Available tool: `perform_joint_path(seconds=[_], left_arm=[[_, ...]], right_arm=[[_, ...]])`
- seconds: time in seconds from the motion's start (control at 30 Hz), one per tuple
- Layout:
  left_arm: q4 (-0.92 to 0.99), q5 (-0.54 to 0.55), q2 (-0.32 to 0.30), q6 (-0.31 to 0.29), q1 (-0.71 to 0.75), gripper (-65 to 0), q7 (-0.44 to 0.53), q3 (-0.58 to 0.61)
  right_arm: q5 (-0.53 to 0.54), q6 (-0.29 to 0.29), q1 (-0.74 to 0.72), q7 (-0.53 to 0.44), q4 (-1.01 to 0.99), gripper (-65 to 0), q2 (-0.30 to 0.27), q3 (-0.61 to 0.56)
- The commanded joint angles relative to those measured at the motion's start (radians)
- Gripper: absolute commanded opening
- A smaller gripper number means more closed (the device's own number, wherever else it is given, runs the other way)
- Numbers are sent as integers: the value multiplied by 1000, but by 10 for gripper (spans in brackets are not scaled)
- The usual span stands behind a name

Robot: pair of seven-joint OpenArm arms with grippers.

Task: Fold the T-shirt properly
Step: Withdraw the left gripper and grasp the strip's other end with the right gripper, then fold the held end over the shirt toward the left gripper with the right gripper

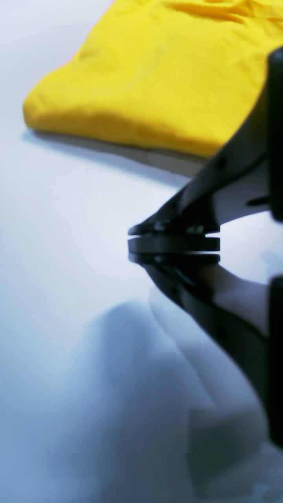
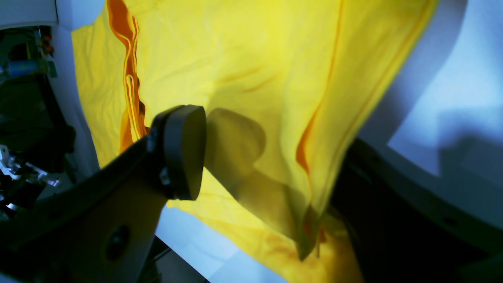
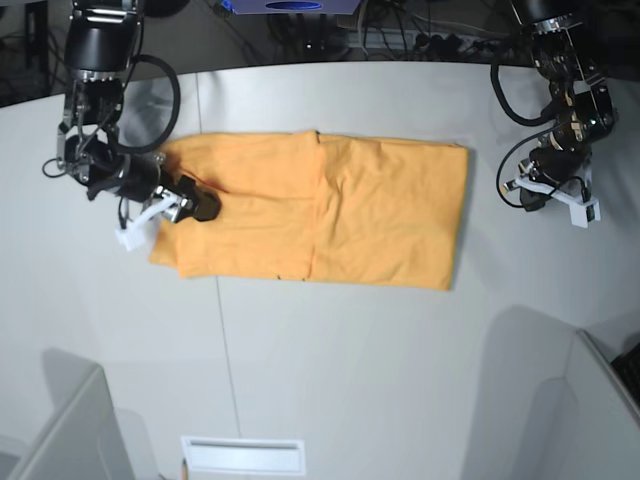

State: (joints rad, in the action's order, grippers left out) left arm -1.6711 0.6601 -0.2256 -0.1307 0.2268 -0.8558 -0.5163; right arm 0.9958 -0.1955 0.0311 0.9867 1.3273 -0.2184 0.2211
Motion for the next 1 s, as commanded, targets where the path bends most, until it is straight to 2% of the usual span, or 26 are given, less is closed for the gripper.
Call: perform_joint_path(seconds=[0.0, 0.1, 0.23, 0.37, 0.57, 0.7, 0.83, 0.97], left_arm=[[-4, -6, -27, -11, -13, -650, 20, 6], [6, -107, -47, -63, -43, -650, 20, 95], [10, -262, -39, -123, -76, -650, 20, 124], [42, -297, -24, -142, -102, -650, 20, 147], [78, -302, -22, -142, -111, -650, 20, 285], [81, -302, -18, -142, -119, -650, 20, 339], [73, -300, -16, -140, -132, -650, 20, 379], [79, -299, -16, -140, -145, -650, 20, 387]], right_arm=[[-45, 12, -4, 5, -16, -305, -13, -2], [-45, 12, -15, -27, -62, -428, -17, -2], [-45, 12, -35, -36, -108, -650, -20, -4], [-47, 14, -49, -39, -105, -650, -34, -5], [-48, 14, -61, -76, -101, -650, -92, -15], [-51, 14, -75, -84, -78, -650, -95, -16], [-174, 14, -84, -76, 28, -650, -85, -16], [-275, 14, -79, -25, 153, -650, -39, -13]])
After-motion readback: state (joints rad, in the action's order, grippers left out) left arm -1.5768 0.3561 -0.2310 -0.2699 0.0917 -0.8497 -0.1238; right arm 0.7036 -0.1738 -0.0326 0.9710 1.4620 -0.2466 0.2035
